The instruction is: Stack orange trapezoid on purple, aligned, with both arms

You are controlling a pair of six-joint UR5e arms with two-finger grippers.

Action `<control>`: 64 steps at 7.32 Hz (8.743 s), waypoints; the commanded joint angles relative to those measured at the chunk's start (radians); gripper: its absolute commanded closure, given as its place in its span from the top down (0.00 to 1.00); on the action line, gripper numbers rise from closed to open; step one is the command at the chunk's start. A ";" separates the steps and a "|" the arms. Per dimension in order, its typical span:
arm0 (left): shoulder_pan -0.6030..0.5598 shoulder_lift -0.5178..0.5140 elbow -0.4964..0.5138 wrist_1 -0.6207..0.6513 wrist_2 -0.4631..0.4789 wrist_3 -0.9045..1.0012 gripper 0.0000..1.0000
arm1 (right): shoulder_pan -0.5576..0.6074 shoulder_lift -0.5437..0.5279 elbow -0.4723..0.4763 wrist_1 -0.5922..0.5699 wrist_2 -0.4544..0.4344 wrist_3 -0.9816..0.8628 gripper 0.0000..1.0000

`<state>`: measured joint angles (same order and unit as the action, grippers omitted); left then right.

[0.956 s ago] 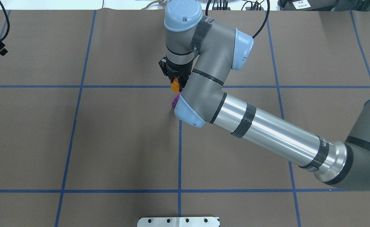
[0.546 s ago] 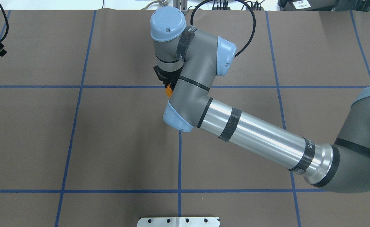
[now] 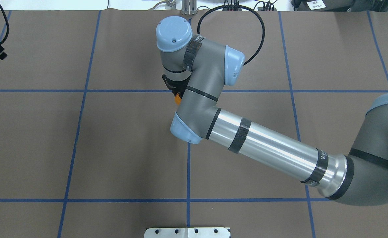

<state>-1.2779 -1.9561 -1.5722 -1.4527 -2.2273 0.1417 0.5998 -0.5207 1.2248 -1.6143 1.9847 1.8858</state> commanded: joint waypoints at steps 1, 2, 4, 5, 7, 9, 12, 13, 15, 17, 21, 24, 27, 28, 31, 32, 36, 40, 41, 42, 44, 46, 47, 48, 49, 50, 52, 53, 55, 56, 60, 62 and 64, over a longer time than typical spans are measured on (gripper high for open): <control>0.000 0.000 0.000 0.000 -0.002 -0.001 1.00 | -0.002 -0.005 -0.001 -0.001 -0.001 -0.005 0.00; 0.000 0.000 0.000 0.000 -0.002 -0.001 1.00 | -0.002 -0.005 -0.001 0.000 -0.001 -0.014 0.00; 0.000 0.000 -0.002 0.000 -0.002 -0.001 1.00 | -0.003 -0.016 -0.001 0.005 -0.001 -0.016 0.00; 0.003 0.000 -0.003 0.000 -0.002 -0.001 1.00 | -0.005 -0.024 -0.001 0.007 -0.001 -0.017 0.00; 0.003 0.000 -0.005 0.000 -0.002 -0.001 1.00 | -0.009 -0.025 -0.001 0.007 -0.001 -0.017 0.00; 0.003 0.000 -0.005 0.000 -0.002 -0.001 1.00 | -0.011 -0.025 -0.001 0.007 -0.001 -0.017 0.00; 0.003 0.000 -0.006 0.000 0.000 -0.001 1.00 | -0.011 -0.025 -0.001 0.008 -0.003 -0.028 0.00; 0.000 0.000 -0.006 0.000 0.000 -0.001 1.00 | -0.012 -0.025 -0.001 0.008 -0.003 -0.028 0.00; 0.003 0.000 -0.006 0.000 0.000 -0.005 1.00 | -0.015 -0.025 -0.001 0.008 -0.003 -0.028 0.00; 0.003 0.000 -0.006 0.000 0.000 -0.008 1.00 | -0.020 -0.027 -0.004 0.017 -0.023 -0.030 0.00; 0.003 0.000 -0.006 0.000 0.000 -0.008 1.00 | -0.023 -0.025 -0.036 0.073 -0.026 -0.025 0.00; 0.003 0.000 -0.006 0.000 0.000 -0.010 1.00 | -0.028 -0.036 -0.037 0.076 -0.026 -0.025 0.00; 0.003 0.000 -0.008 0.000 -0.002 -0.010 1.00 | -0.028 -0.036 -0.037 0.077 -0.024 -0.025 0.12; 0.003 0.000 -0.008 0.000 -0.002 -0.008 1.00 | -0.028 -0.038 -0.037 0.076 -0.026 -0.027 0.90; 0.003 0.000 -0.009 0.000 0.000 -0.002 1.00 | -0.025 -0.030 -0.027 0.079 -0.023 -0.024 1.00; 0.003 0.000 -0.009 0.000 0.000 -0.002 1.00 | -0.014 -0.027 -0.019 0.074 -0.012 -0.024 1.00; -0.011 0.026 -0.026 -0.014 -0.005 0.001 1.00 | 0.055 -0.041 0.297 -0.239 -0.001 -0.289 1.00; -0.164 0.147 -0.012 -0.028 -0.068 0.140 1.00 | 0.349 -0.397 0.581 -0.306 0.142 -0.919 1.00; -0.205 0.182 -0.011 -0.034 -0.118 0.141 1.00 | 0.438 -0.491 0.581 -0.303 0.178 -1.137 1.00; -0.221 0.197 -0.018 -0.031 -0.118 0.137 1.00 | 0.518 -0.569 0.576 -0.303 0.201 -1.353 1.00; -0.236 0.247 -0.017 -0.047 -0.106 0.139 1.00 | 0.677 -0.723 0.559 -0.300 0.296 -1.551 1.00; -0.245 0.273 -0.011 -0.049 -0.106 0.141 1.00 | 0.799 -0.891 0.524 -0.147 0.316 -1.871 1.00; -0.265 0.278 -0.009 -0.049 -0.107 0.142 1.00 | 0.839 -0.925 0.529 -0.098 0.321 -1.898 1.00; -0.290 0.286 -0.015 -0.051 -0.110 0.144 1.00 | 0.839 -0.958 0.521 -0.092 0.319 -1.907 1.00; -0.290 0.292 -0.012 -0.049 -0.109 0.142 1.00 | 0.865 -0.979 0.495 -0.092 0.316 -1.909 1.00; -0.288 0.292 -0.002 -0.048 -0.106 0.141 1.00 | 0.905 -0.983 0.466 -0.093 0.319 -1.901 1.00; -0.290 0.290 0.021 -0.044 -0.104 0.141 1.00 | 0.923 -1.016 0.464 -0.093 0.319 -1.897 1.00; -0.290 0.292 0.032 -0.046 -0.103 0.141 1.00 | 0.926 -1.035 0.463 -0.093 0.319 -1.900 1.00; -0.290 0.304 0.029 -0.046 -0.071 0.141 1.00 | 0.928 -1.055 0.452 -0.093 0.319 -1.898 1.00; -0.290 0.306 0.029 -0.046 -0.054 0.141 1.00 | 0.928 -1.055 0.440 -0.093 0.318 -1.898 1.00; -0.290 0.307 0.029 -0.044 -0.055 0.137 1.00 | 0.934 -1.052 0.430 -0.093 0.318 -1.898 1.00; -0.290 0.307 0.028 -0.046 -0.055 0.139 1.00 | 0.940 -1.052 0.432 -0.093 0.321 -1.897 1.00; -0.290 0.306 0.028 -0.046 -0.055 0.137 1.00 | 0.942 -1.052 0.432 -0.092 0.322 -1.897 1.00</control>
<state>-1.5677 -1.6493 -1.5450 -1.4986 -2.2826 0.2796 1.5405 -1.5723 1.6564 -1.7063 2.3057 -0.0109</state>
